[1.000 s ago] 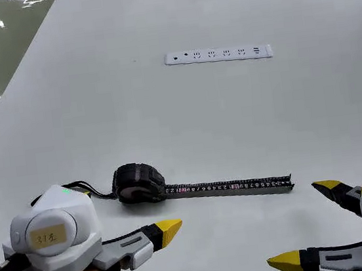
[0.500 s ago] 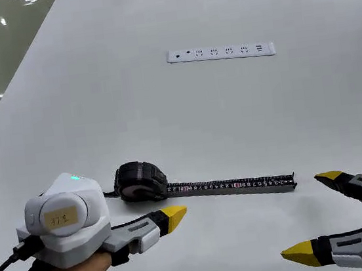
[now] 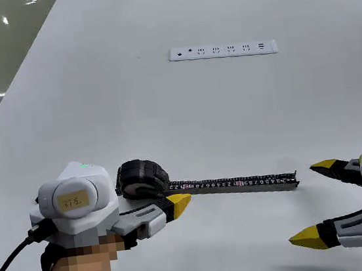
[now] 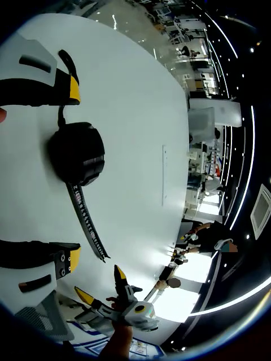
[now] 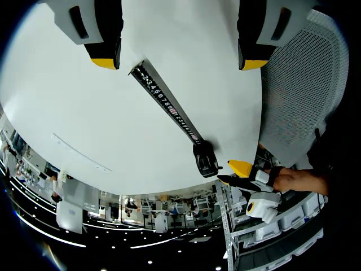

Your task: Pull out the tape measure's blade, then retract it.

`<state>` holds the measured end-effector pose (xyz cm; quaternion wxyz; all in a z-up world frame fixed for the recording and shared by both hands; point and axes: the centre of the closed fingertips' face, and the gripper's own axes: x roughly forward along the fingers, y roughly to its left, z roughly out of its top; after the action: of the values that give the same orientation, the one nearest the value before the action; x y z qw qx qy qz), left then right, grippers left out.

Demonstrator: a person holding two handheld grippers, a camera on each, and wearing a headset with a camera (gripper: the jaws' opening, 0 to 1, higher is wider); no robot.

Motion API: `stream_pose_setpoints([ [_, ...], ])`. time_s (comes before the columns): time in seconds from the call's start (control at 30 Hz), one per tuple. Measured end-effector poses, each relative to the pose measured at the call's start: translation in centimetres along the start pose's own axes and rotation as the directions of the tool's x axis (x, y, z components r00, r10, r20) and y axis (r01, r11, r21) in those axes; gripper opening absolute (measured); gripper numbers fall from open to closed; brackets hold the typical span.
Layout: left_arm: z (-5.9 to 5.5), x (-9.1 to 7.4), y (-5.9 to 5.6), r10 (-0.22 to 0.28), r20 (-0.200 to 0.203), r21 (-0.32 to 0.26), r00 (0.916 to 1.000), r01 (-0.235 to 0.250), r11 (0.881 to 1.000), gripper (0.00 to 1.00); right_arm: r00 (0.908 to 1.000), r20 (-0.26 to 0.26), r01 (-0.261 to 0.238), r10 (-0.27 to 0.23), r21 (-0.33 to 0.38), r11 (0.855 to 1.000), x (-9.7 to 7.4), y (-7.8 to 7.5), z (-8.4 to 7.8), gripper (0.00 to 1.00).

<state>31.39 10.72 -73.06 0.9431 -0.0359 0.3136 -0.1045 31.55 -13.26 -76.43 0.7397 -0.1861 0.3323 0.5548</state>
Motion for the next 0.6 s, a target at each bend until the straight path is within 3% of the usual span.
stream_pose_setpoints([
  [0.6,-0.6,1.8,1.0,0.055,-0.04,-0.079,0.9977,-0.058,0.995,0.89,0.9966,-0.057,-0.065,0.06,-0.101,0.993,1.1,-1.4,-0.1,0.67],
])
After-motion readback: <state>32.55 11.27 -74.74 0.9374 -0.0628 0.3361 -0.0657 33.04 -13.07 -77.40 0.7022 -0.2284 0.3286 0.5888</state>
